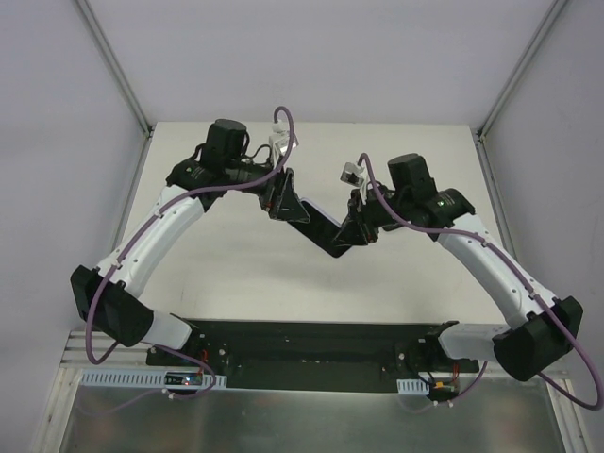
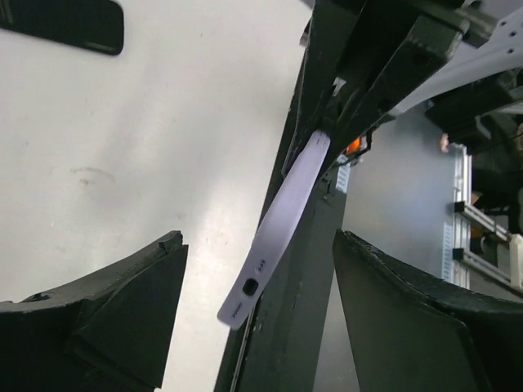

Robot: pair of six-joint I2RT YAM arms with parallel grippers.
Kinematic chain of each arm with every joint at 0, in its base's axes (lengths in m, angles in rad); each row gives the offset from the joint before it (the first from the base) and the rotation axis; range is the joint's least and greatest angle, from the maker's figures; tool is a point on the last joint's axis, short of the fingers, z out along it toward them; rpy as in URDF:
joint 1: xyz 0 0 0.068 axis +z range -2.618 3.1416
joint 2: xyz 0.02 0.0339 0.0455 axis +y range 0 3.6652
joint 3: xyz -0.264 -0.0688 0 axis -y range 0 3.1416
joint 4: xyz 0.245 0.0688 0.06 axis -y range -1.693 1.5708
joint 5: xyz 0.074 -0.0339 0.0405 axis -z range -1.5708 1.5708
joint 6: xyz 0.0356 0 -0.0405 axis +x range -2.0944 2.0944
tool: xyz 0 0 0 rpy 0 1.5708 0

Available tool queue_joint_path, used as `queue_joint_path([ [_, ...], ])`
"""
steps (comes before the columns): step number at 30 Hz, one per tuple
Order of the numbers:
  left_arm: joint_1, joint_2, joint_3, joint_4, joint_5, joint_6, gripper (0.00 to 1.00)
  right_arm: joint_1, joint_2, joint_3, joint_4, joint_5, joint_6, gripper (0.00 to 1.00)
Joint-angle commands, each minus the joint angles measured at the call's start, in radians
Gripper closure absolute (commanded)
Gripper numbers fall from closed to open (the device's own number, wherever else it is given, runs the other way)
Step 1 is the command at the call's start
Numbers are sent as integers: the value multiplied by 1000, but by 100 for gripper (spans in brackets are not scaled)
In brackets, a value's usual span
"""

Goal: Take the phone out of the phone case
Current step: Pick up the phone at the center of the board.

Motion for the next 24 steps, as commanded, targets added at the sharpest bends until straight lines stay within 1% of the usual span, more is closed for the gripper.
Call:
queue_joint_path([
  [1, 3, -7, -15, 216, 88, -231, 30, -2, -18, 86, 10, -36, -11, 100],
  [5, 3, 7, -53, 322, 122, -345, 39, -3, -17, 86, 10, -30, -15, 100],
  [10, 3, 4, -106, 400, 131, -417, 55, -3, -20, 78, 13, -19, -24, 100],
  [13, 3, 4, -142, 452, 131, -466, 66, -3, -18, 76, 21, -15, -21, 100],
  [15, 5, 0, -173, 506, 126, -529, 74, -2, -18, 75, 27, -3, -18, 100],
  [17, 5, -6, -216, 618, 114, -615, 82, -2, -20, 69, 32, 20, -18, 100],
  [20, 5, -8, -274, 724, 88, -733, 89, 1, -21, 63, 39, 54, -26, 100],
  [22, 6, -2, -302, 764, 56, -800, 98, 3, -21, 58, 47, 72, -28, 100],
  [23, 6, 6, -311, 776, 44, -828, 100, 5, -20, 58, 53, 82, -28, 100],
  [24, 6, 12, -316, 778, 24, -857, 100, 5, -18, 60, 56, 97, -28, 100],
])
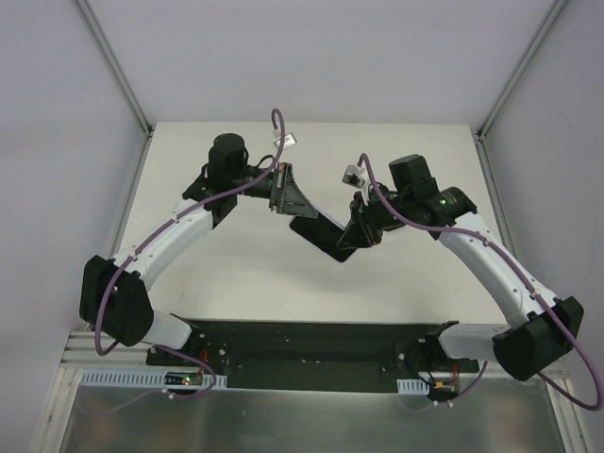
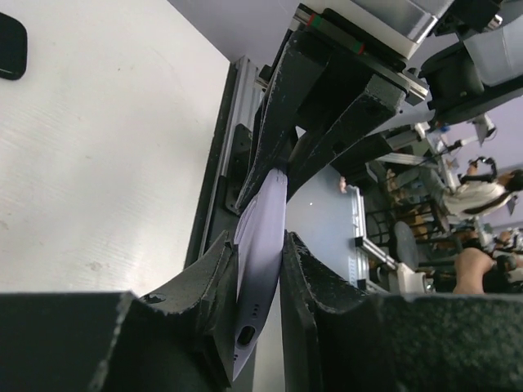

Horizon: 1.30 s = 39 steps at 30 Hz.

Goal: Take the phone out of the phone case
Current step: Pick up the phone at the center of the board.

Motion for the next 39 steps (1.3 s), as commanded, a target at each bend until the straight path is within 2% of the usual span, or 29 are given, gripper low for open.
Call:
queue_joint_path([
  [1, 0, 18, -43, 96, -152, -286, 100, 11, -17, 29, 128, 78, -26, 100],
  [8, 0, 99, -46, 101, -212, -423, 96, 14, -10, 54, 116, 124, -36, 100],
  [10, 0, 122, -51, 103, -219, -447, 100, 16, -12, 57, 113, 133, -41, 100],
  [19, 0, 179, -63, 95, -255, -566, 100, 30, -12, 77, 96, 182, -61, 100],
  [28, -2, 220, -51, 66, -261, -586, 88, 33, -9, 80, 91, 201, -70, 100],
  [32, -6, 225, -61, 61, -266, -609, 89, 37, -9, 88, 88, 212, -75, 100],
  [36, -16, 229, -74, 18, -290, -603, 100, 38, -9, 97, 84, 218, -73, 100],
  [39, -25, 237, -75, -3, -298, -604, 100, 41, -12, 105, 81, 221, -72, 100],
])
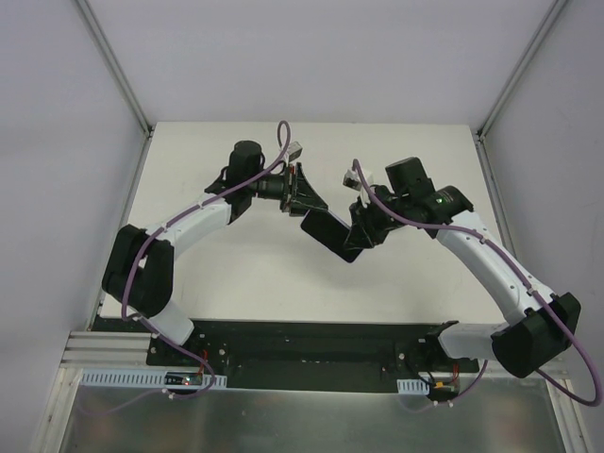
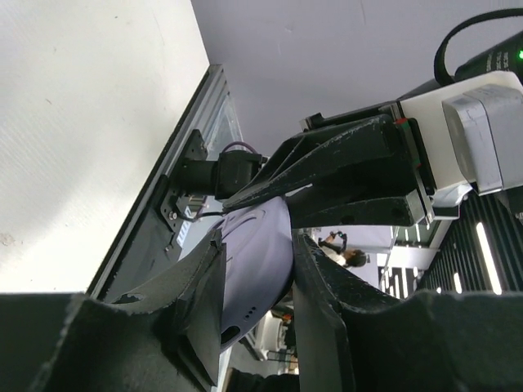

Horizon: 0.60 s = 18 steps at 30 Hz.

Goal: Take the phone out of the phone case
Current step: Pick up the phone at the center of the board.

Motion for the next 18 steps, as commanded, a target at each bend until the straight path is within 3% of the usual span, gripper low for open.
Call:
queue_joint_path([
  [1, -32, 47, -22, -163, -207, -125, 100, 31, -27, 107, 152, -2, -68, 100],
  [5, -46, 62, 6, -266, -232, -85, 100, 30, -33, 115, 146, 3, -68, 100],
  [18, -64, 105, 40, -321, -232, -91, 100, 31, -51, 118, 137, 4, -74, 100],
])
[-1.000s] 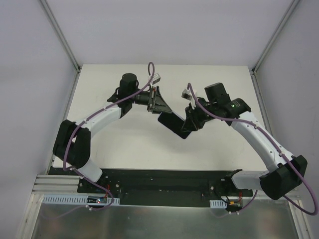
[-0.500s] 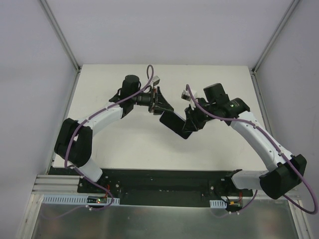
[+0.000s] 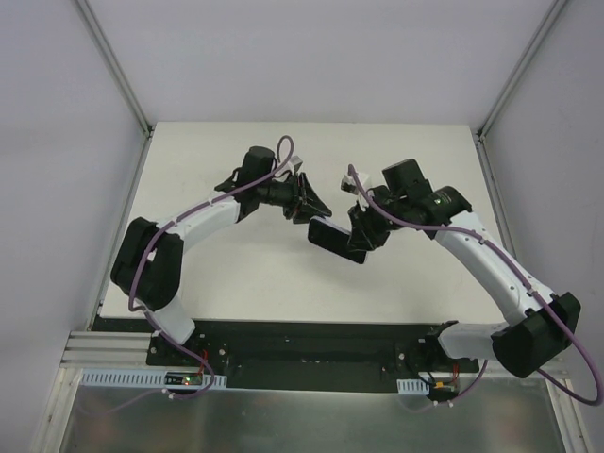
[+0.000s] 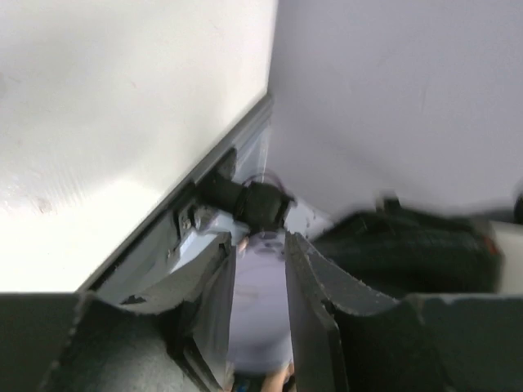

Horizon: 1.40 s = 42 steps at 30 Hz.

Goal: Take the phone out of the phone case
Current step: Pick up the phone at the center of the board.

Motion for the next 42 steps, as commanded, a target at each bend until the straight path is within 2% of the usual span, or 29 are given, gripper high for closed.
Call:
queue_joint_path([
  [1, -33, 48, 9, -146, -98, -27, 100, 13, -54, 113, 199, -56, -53, 100],
  [13, -14, 12, 53, -131, -61, 52, 100, -20, -76, 57, 217, -91, -39, 100],
  [19, 51, -27, 90, -174, -18, 270, 75, -100, -106, 37, 239, -218, 32, 100],
  [22, 97, -37, 130, -249, 37, 449, 64, -134, -113, 37, 248, -307, 71, 100],
  [26, 141, -69, 173, -404, 146, 777, 49, -167, -113, 43, 245, -410, 110, 100],
  [29, 142, -137, 172, -507, 203, 1030, 35, -187, -110, 49, 249, -472, 133, 100],
  [30, 109, -177, 158, -518, 229, 1104, 29, -194, -108, 46, 261, -490, 147, 100],
  [31, 142, -210, 144, -527, 238, 1162, 24, -198, -108, 44, 274, -504, 165, 100],
  [34, 139, -289, 115, -533, 266, 1284, 15, -210, -108, 37, 315, -544, 208, 100],
  [37, 122, -304, 132, -541, 303, 1295, 16, -214, -105, 26, 347, -561, 239, 100],
  [42, 33, -298, 164, -605, 243, 1365, 25, -215, -100, 9, 403, -587, 286, 100],
])
